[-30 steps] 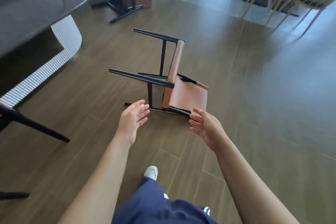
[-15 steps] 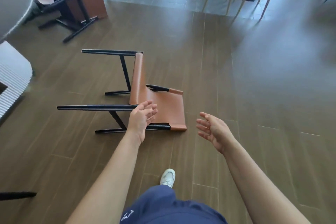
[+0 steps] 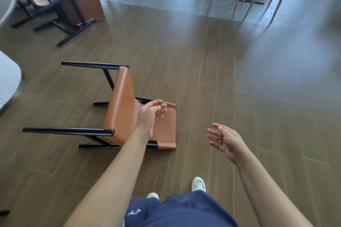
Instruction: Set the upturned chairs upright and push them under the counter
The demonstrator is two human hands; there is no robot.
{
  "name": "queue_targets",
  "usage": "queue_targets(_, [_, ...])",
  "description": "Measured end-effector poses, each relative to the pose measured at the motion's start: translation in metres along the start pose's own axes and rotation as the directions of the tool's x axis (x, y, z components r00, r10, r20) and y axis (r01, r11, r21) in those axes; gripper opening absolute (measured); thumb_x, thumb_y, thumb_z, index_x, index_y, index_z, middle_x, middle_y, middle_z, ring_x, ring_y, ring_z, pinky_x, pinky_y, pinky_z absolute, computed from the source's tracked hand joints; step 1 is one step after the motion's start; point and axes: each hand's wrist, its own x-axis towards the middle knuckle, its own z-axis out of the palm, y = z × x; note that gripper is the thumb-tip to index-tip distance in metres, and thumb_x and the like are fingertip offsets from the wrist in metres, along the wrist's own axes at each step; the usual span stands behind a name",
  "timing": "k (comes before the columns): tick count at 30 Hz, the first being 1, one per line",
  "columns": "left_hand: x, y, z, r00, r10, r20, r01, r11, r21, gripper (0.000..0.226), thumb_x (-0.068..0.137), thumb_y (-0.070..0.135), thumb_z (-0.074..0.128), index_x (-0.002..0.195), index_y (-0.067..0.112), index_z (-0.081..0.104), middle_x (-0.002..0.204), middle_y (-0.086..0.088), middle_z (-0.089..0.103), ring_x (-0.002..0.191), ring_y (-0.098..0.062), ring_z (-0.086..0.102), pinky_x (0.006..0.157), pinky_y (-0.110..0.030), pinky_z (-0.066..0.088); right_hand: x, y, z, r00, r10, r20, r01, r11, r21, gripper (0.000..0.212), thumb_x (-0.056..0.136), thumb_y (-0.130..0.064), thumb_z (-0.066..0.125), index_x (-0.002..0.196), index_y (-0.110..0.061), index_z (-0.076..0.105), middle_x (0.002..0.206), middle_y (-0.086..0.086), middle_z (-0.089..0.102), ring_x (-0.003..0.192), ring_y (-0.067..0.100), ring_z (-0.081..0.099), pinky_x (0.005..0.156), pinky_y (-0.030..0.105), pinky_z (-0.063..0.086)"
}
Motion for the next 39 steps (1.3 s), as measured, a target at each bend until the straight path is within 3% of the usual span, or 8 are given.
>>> queue_targets(4, [0.017, -0.002, 0.053, 0.998, 0.004, -0.068, -0.009, 0.998, -0.069, 0.024, 0.094, 0.0, 0.047, 0.108, 0.008, 0.064, 0.095, -0.006, 0.072, 0.088, -0.019, 0.066, 0.083, -0.032, 0.05, 0.038, -0.047, -0.04, 1.0, -0.007, 0.027, 0.009, 0.997, -0.078, 0.028, 0.105, -0.018, 0.034, 0.12, -0.018, 0.059, 0.109, 0.007, 0.068, 0.102, 0.024, 0.064, 0.074, 0.032, 0.051])
queue_targets(15, [0.059, 0.005, 0.132, 0.972, 0.001, -0.235, -0.028, 0.993, -0.112, 0.022, 0.094, 0.001, 0.046, 0.105, 0.009, 0.064, 0.099, -0.007, 0.072, 0.091, -0.019, 0.066, 0.097, -0.041, 0.047, 0.117, -0.151, -0.073, 0.991, -0.033, 0.133, 0.05, 0.991, -0.125, 0.027, 0.104, -0.019, 0.04, 0.124, -0.016, 0.057, 0.115, 0.012, 0.066, 0.109, 0.029, 0.062, 0.09, 0.038, 0.048])
queue_targets(20, [0.109, 0.018, 0.15, 0.956, -0.005, -0.292, -0.039, 0.989, -0.145, 0.022, 0.094, 0.0, 0.046, 0.102, 0.01, 0.064, 0.099, -0.007, 0.071, 0.09, -0.019, 0.066, 0.097, -0.041, 0.048, 0.168, -0.193, -0.056, 0.981, -0.017, 0.196, 0.048, 0.987, -0.154, 0.027, 0.103, -0.02, 0.042, 0.125, -0.015, 0.057, 0.111, 0.009, 0.067, 0.107, 0.028, 0.063, 0.088, 0.037, 0.049])
queue_targets(24, [0.161, 0.03, 0.163, 0.944, -0.038, -0.327, -0.022, 0.984, -0.175, 0.021, 0.095, 0.001, 0.046, 0.104, 0.01, 0.063, 0.102, -0.008, 0.071, 0.091, -0.018, 0.067, 0.096, -0.039, 0.048, 0.217, -0.231, -0.032, 0.964, -0.006, 0.267, 0.067, 0.974, -0.217, 0.023, 0.103, -0.022, 0.042, 0.113, -0.021, 0.062, 0.108, 0.005, 0.069, 0.106, 0.025, 0.064, 0.088, 0.036, 0.05])
queue_targets(31, [0.24, 0.068, 0.183, 0.966, -0.06, -0.252, 0.021, 0.988, -0.154, 0.024, 0.094, 0.0, 0.044, 0.097, 0.011, 0.065, 0.09, -0.004, 0.074, 0.084, -0.018, 0.069, 0.083, -0.033, 0.051, 0.288, -0.298, 0.013, 0.952, 0.026, 0.306, 0.104, 0.911, -0.4, 0.023, 0.101, -0.021, 0.043, 0.114, -0.022, 0.062, 0.111, 0.003, 0.07, 0.108, 0.022, 0.065, 0.085, 0.032, 0.051])
queue_targets(35, [0.268, 0.088, 0.181, 0.938, -0.073, -0.339, 0.006, 0.981, -0.193, 0.024, 0.094, 0.0, 0.044, 0.098, 0.009, 0.065, 0.093, -0.008, 0.074, 0.086, -0.02, 0.07, 0.085, -0.034, 0.052, 0.316, -0.32, 0.032, 0.928, 0.067, 0.367, 0.129, 0.865, -0.485, 0.024, 0.1, -0.023, 0.047, 0.119, -0.022, 0.061, 0.111, 0.001, 0.07, 0.107, 0.021, 0.064, 0.086, 0.031, 0.05])
queue_targets(39, [0.289, 0.101, 0.179, 0.895, -0.088, -0.436, -0.01, 0.976, -0.219, 0.023, 0.093, 0.0, 0.046, 0.098, 0.009, 0.066, 0.094, -0.008, 0.075, 0.087, -0.02, 0.07, 0.089, -0.037, 0.051, 0.355, -0.341, 0.063, 0.884, 0.123, 0.45, 0.167, 0.818, -0.551, 0.02, 0.098, -0.021, 0.048, 0.111, -0.024, 0.063, 0.105, -0.001, 0.071, 0.101, 0.019, 0.066, 0.086, 0.031, 0.05])
